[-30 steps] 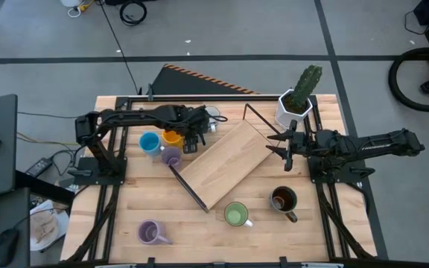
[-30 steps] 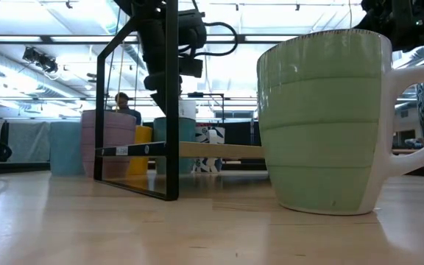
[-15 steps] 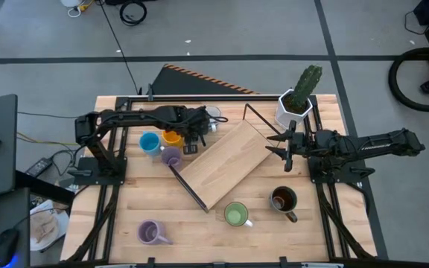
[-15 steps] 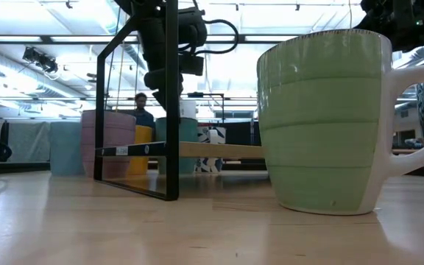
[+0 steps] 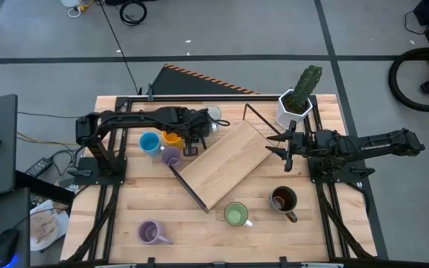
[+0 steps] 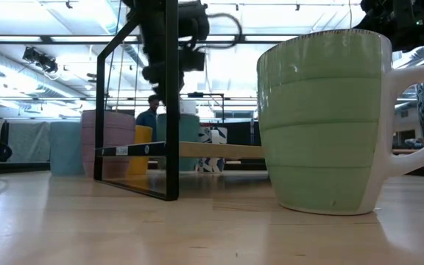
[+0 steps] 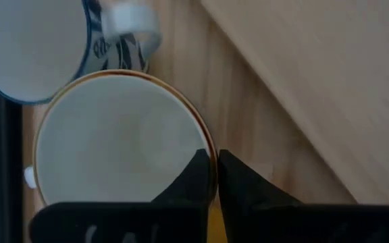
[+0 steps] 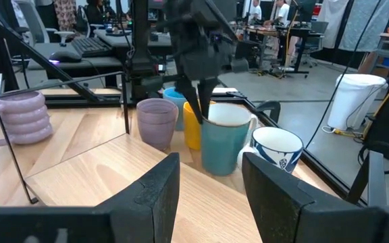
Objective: Place coffee mugs
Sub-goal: Put the blue mug on the shelf, then put the dark blue mug on the shelf
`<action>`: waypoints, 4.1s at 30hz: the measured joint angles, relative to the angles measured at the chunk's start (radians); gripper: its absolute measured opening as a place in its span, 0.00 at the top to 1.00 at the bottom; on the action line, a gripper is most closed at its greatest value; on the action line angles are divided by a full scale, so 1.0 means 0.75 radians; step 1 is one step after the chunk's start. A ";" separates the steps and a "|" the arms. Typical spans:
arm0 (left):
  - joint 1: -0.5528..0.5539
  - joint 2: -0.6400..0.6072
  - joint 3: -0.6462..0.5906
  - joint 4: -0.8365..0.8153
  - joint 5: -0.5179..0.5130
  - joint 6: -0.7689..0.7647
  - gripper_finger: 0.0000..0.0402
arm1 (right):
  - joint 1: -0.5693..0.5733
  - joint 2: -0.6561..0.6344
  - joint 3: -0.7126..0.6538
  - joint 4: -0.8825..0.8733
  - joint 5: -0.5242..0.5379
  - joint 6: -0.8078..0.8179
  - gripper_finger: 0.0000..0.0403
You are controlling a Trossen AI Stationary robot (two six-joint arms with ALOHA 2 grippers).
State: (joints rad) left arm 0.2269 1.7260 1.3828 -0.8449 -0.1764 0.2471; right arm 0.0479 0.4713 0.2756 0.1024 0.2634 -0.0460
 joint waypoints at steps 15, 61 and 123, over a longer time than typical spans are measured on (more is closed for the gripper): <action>-0.127 -0.003 0.376 -0.175 0.053 -0.126 0.95 | 0.000 0.000 -0.001 0.022 0.010 0.020 0.59; -0.067 0.696 1.172 -0.168 0.060 -0.267 0.95 | 0.083 0.096 -0.001 -0.041 0.111 0.021 0.59; -0.076 0.670 1.291 -0.207 0.038 -0.057 0.69 | 0.083 0.096 -0.001 -0.071 0.100 0.033 0.59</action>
State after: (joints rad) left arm 0.1697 2.2287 2.3509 -1.0005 -0.1477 0.2040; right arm 0.1101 0.5430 0.2752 0.0492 0.3382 -0.0212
